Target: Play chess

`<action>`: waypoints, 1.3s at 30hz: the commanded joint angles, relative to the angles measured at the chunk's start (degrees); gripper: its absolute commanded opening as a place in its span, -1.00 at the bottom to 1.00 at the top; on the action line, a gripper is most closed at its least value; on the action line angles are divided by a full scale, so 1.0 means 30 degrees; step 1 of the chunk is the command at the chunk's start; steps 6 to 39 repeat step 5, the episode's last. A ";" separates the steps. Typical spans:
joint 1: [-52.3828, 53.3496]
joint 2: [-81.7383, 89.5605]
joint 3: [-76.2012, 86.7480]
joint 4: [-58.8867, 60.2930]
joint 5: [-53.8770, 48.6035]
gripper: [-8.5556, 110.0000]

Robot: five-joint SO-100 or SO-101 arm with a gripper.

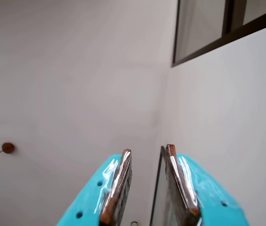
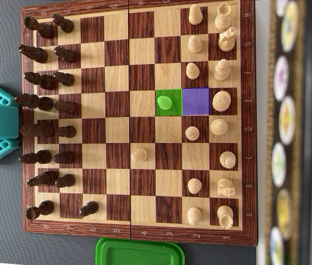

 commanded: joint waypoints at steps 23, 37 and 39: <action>0.0059 -0.0146 0.0381 0.0000 -0.0059 -0.65; 0.0059 -0.0146 0.0381 0.0000 -0.0059 -0.65; 0.0059 -0.0146 0.0381 0.0000 -0.0059 -0.65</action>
